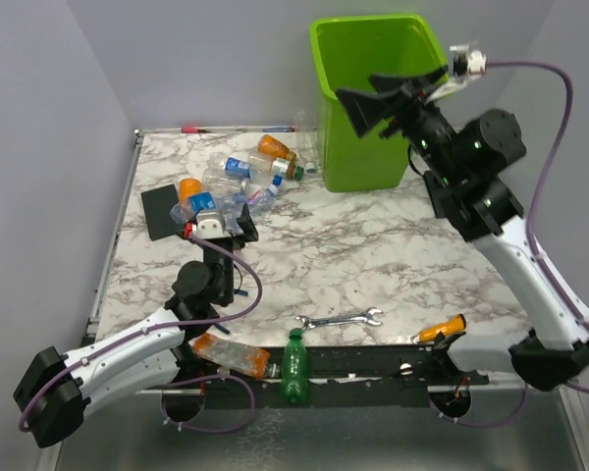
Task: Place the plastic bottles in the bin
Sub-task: Place the plastic bottle in the trash bin, then pick up the plastic bottle from the corner of the board.
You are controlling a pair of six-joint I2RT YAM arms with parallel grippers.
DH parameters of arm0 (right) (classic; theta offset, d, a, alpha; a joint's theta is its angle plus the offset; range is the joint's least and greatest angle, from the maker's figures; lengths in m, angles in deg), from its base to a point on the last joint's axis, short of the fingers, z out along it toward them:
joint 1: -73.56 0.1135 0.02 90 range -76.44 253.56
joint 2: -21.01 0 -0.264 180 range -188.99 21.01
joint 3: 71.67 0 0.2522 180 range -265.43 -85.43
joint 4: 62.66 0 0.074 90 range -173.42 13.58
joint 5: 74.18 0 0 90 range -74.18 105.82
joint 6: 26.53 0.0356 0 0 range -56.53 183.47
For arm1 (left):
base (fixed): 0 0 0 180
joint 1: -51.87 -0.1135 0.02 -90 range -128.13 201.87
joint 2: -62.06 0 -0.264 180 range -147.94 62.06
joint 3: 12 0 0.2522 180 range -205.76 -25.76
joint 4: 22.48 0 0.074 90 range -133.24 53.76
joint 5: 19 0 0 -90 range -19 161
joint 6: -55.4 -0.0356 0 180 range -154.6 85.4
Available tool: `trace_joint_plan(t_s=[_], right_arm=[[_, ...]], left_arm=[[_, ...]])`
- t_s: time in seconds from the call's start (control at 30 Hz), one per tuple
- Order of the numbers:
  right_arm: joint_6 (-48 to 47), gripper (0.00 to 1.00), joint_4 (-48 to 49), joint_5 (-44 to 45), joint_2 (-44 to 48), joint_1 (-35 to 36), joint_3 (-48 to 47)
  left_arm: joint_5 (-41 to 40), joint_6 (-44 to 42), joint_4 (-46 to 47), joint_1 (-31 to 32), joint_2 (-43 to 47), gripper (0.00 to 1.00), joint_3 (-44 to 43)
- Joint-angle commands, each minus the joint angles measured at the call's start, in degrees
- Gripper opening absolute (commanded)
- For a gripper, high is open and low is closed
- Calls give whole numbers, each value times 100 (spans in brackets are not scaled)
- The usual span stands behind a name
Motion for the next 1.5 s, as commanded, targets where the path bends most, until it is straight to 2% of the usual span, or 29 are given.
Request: trace_joint_plan(t_s=[0.0,0.13,0.3,0.4,0.53,0.67,0.83,1.07,1.23,1.47], right_arm=[[446,87,-684,-636,1047,112,2045],[919,87,-1387,-429,1951,116,3947],[1614,81,-1829,-1916,2073,166,5495],[1662,79,-1942,-2107,2170,618,5976],[1800,79,-2453,-1995,2227,1373,5999],[2405,82,-3025,-1979,1964,1861,5767],[3607,84,-3010,-1711,1568,2402,5578],[5054,92,-2908,-661,703,3510,5448],[5641,93,-2555,-133,570,3732,5856],[5782,93,-2524,438,-82,4035,5478]], left_arm=[[369,56,-308,28,-153,99,-36],[1036,188,-1216,35,-295,99,-434],[1456,716,-2716,45,-510,99,-1171],[1135,660,-3000,44,-486,99,-1069],[624,346,-2484,39,-473,99,-719],[524,414,-2405,33,-618,99,-812],[299,653,-2610,23,-881,99,-1021],[445,993,-2970,23,-762,99,-1176],[461,1076,-2989,27,-585,99,-1127],[475,1004,-3021,26,-683,99,-1178]])
